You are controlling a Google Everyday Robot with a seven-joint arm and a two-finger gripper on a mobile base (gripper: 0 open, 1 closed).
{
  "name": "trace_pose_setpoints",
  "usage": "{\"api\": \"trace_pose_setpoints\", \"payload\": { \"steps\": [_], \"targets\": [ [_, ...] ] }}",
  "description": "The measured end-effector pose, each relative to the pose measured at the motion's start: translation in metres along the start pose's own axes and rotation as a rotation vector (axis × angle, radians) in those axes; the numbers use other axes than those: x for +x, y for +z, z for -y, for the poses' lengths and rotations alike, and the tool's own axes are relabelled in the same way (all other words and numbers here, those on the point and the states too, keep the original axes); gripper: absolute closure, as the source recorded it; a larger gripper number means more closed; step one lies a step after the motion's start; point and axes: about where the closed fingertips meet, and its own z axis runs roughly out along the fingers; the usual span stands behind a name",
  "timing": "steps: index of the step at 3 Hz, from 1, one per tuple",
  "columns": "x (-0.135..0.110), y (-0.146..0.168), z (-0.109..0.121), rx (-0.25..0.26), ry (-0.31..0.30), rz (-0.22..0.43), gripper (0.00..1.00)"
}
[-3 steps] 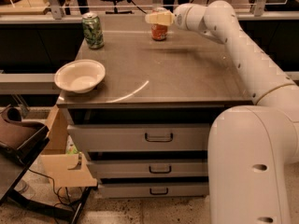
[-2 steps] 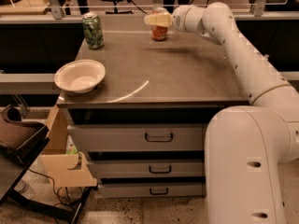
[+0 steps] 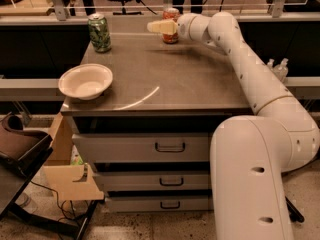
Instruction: Move coke can near paper bowl
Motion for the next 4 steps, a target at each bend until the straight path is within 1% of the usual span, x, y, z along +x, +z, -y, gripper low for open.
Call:
{"api": "trace_pose_setpoints", "payload": {
  "steps": [1, 4],
  "targets": [
    [0.0032, 0.0039, -0.0012, -0.003, -0.008, -0.001, 0.16],
    [0.0078, 0.0118, -0.0083, -0.014, -0.005, -0.006, 0.88]
  ]
}}
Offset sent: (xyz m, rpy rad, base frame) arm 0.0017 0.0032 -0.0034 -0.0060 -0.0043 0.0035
